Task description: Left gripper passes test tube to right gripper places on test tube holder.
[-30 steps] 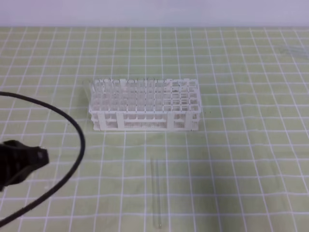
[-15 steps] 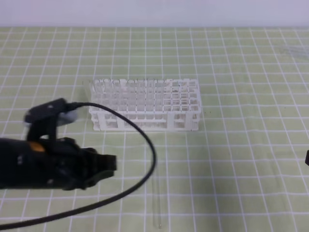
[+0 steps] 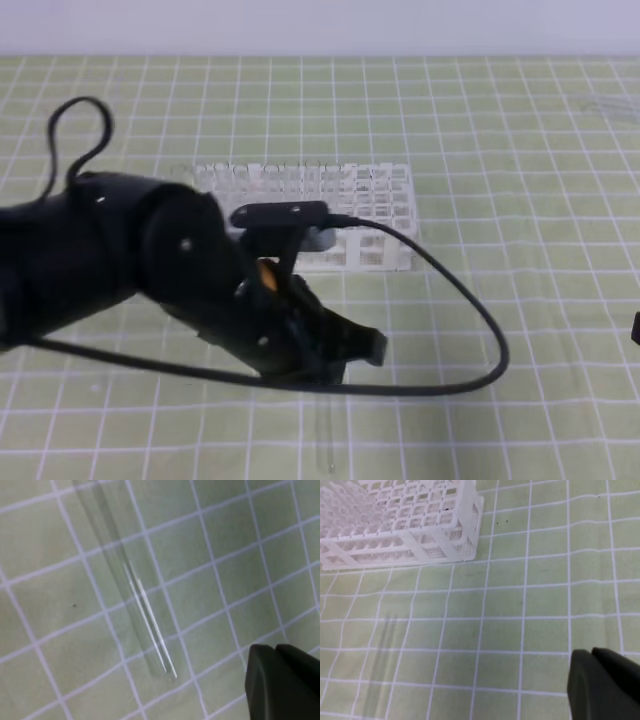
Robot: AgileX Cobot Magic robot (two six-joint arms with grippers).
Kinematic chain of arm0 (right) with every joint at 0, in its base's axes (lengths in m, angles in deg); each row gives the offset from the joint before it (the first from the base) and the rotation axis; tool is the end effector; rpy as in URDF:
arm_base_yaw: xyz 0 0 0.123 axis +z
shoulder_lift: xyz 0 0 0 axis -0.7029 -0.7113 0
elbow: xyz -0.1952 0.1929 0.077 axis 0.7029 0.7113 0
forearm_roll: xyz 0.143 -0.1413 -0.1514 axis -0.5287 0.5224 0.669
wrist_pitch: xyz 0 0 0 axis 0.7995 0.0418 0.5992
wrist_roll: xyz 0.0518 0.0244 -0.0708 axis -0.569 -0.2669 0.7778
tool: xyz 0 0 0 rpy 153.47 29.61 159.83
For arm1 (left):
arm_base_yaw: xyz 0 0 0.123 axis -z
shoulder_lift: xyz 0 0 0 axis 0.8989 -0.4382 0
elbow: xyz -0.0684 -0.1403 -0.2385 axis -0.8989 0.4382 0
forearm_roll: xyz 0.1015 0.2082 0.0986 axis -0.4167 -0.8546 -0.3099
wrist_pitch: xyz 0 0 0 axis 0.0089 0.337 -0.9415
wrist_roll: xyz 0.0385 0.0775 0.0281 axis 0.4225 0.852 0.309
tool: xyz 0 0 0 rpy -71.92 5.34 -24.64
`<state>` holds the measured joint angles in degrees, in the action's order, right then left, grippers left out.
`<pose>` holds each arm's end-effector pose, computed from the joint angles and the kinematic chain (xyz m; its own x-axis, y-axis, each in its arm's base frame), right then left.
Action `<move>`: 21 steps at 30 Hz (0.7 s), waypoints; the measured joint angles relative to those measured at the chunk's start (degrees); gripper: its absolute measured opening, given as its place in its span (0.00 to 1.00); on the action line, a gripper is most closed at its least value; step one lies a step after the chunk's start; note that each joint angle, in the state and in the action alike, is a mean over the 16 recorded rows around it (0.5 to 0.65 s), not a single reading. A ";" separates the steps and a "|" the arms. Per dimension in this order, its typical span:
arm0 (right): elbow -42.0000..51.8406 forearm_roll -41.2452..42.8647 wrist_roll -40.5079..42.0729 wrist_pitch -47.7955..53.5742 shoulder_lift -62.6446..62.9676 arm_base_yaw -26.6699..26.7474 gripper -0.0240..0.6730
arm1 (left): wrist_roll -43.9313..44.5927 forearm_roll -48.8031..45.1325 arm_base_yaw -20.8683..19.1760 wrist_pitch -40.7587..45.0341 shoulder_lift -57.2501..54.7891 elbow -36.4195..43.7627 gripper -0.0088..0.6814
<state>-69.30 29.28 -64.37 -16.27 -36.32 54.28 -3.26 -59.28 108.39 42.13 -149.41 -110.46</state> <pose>0.1408 0.0435 0.2758 -0.6678 0.1653 -0.7258 -0.1472 0.9264 0.3465 0.1960 -0.2250 0.2619 -0.8744 0.3295 -0.3560 0.4610 0.7929 -0.3984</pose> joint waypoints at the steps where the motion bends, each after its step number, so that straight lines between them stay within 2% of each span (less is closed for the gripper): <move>1: 0.00 0.02 0.01 0.04 0.00 0.00 0.01 | -0.22 -0.59 0.39 0.76 -0.77 -0.95 0.02; 6: 0.00 0.09 0.07 0.31 0.00 0.00 0.01 | -0.04 -2.04 1.35 3.51 -3.30 -4.27 0.15; 17: 0.00 0.22 0.18 0.59 0.00 0.00 0.01 | 1.31 -2.23 1.20 1.99 -7.44 -5.87 0.57; 21: 0.00 0.22 0.20 0.55 0.00 0.00 0.01 | -0.68 -3.87 2.07 2.82 -9.49 -7.20 0.62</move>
<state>-69.30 29.50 -64.17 -15.72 -36.32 54.28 -3.94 -63.16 110.46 44.95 -158.90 -117.66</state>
